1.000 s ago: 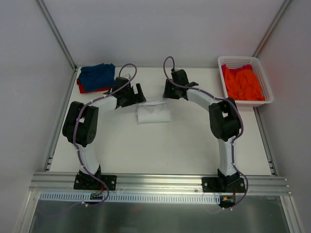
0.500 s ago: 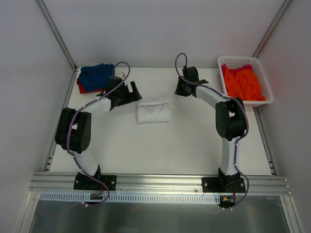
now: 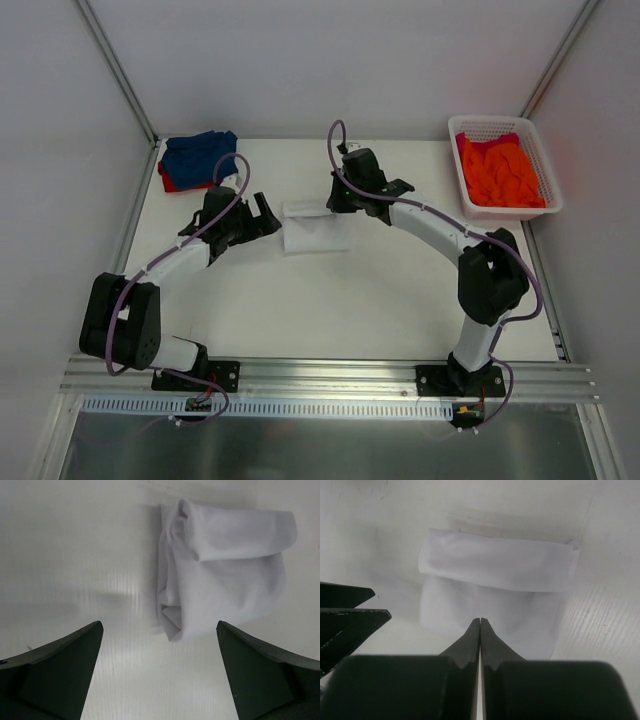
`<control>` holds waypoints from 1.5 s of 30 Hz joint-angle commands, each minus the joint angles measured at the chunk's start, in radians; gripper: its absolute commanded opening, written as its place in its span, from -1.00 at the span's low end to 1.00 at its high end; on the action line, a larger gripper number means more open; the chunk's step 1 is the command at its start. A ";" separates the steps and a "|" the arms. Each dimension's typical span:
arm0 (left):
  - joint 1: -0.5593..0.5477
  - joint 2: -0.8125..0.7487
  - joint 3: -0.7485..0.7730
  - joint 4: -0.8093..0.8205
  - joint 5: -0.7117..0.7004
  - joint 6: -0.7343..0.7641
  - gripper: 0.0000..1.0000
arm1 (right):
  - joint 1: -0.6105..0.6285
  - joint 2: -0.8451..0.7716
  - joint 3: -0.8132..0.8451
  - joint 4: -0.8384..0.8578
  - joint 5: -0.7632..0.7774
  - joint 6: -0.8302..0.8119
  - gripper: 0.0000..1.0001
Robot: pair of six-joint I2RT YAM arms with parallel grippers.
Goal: Fold and stack the t-shirts
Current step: Fold the tshirt
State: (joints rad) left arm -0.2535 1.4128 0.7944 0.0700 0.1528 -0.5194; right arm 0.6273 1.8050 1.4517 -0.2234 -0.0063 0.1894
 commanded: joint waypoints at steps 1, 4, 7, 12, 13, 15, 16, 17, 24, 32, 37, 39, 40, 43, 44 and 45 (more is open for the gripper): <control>0.008 -0.080 -0.069 0.013 -0.002 -0.037 0.98 | 0.014 0.003 0.009 -0.016 0.022 -0.005 -0.99; 0.007 -0.135 -0.116 0.013 -0.004 -0.047 0.98 | 0.017 0.028 0.021 -0.008 0.016 0.001 -1.00; 0.008 -0.173 -0.144 0.011 -0.010 -0.050 0.98 | 0.018 0.065 0.033 0.002 -0.026 0.010 -0.99; 0.007 -0.196 -0.164 0.010 -0.009 -0.048 0.98 | 0.022 0.140 0.064 0.010 -0.057 0.024 -0.99; 0.008 -0.198 -0.165 0.010 -0.009 -0.048 0.98 | 0.022 0.148 0.067 0.013 -0.058 0.025 -0.99; 0.007 -0.199 -0.169 0.008 -0.010 -0.048 0.98 | 0.023 0.166 0.070 0.021 -0.061 0.028 -0.99; 0.008 -0.198 -0.169 0.010 -0.012 -0.050 0.98 | 0.023 0.171 0.072 0.024 -0.061 0.028 -0.99; 0.007 -0.199 -0.169 0.008 -0.012 -0.050 0.98 | 0.022 0.177 0.079 0.024 -0.063 0.030 -0.99; 0.008 -0.184 -0.162 0.010 -0.001 -0.045 0.98 | 0.022 0.243 0.140 0.021 -0.069 0.016 -0.99; 0.007 -0.179 -0.165 0.010 0.001 -0.034 0.98 | 0.008 0.381 0.271 0.022 -0.090 0.013 -0.99; 0.007 -0.181 -0.167 0.011 0.007 -0.034 0.98 | -0.024 0.421 0.337 0.025 -0.069 0.015 -0.99; 0.007 -0.179 -0.169 0.011 0.011 -0.037 0.98 | -0.049 0.425 0.374 0.022 -0.043 0.015 -0.99; 0.007 -0.178 -0.169 0.011 0.013 -0.037 0.98 | -0.060 0.427 0.398 0.018 -0.028 0.015 -0.99; 0.007 -0.183 -0.169 0.010 0.017 -0.041 0.98 | -0.095 0.419 0.426 -0.005 -0.001 0.005 -0.99; 0.007 -0.187 -0.170 0.010 0.021 -0.041 0.98 | -0.109 0.416 0.430 -0.016 0.000 0.001 -0.99; 0.008 -0.190 -0.170 0.011 0.024 -0.042 0.98 | -0.115 0.412 0.432 -0.025 0.006 -0.005 -0.99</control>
State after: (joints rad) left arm -0.2535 1.2404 0.6300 0.0662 0.1535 -0.5617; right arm 0.5426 2.2524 1.8324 -0.2222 -0.0410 0.2035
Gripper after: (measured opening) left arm 0.990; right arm 0.007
